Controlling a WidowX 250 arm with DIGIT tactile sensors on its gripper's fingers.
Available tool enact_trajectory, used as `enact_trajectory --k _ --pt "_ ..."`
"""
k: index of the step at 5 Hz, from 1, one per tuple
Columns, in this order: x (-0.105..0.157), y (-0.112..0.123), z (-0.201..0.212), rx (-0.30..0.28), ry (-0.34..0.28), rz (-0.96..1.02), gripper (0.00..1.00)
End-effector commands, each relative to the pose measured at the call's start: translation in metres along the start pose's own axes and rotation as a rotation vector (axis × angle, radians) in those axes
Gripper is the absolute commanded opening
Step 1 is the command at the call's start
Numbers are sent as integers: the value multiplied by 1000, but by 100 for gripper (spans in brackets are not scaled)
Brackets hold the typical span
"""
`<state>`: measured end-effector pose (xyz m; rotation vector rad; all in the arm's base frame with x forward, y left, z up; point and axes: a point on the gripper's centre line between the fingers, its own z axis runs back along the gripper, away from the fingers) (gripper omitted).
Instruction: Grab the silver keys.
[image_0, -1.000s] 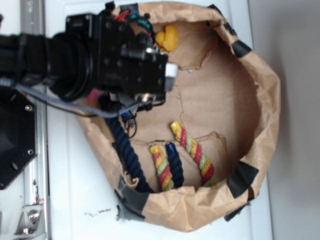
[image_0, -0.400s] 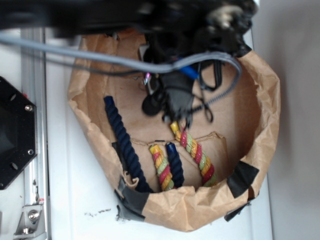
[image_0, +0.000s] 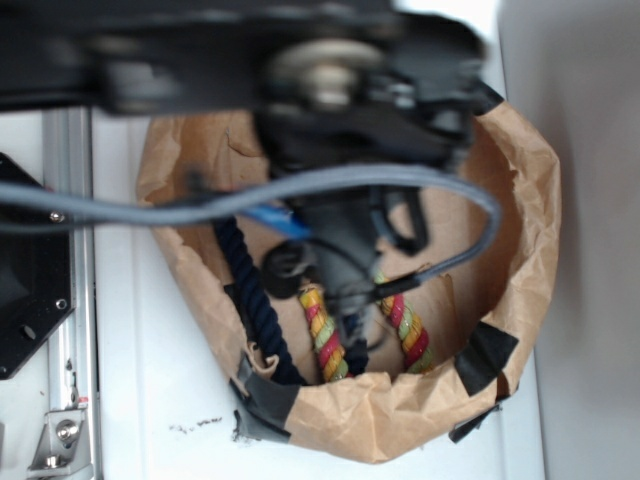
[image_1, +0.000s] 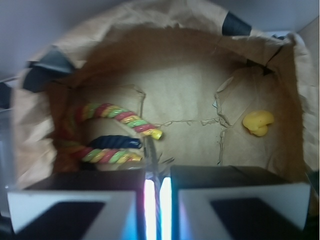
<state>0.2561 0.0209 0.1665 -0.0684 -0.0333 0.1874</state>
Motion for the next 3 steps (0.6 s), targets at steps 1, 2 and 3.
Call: enact_trajectory --k 1,2,3 --pt "11 15 22 -10 -25 40 0" --pt "17 16 18 -28 -32 62 0" --pt "21 18 12 -15 -53 77 0"
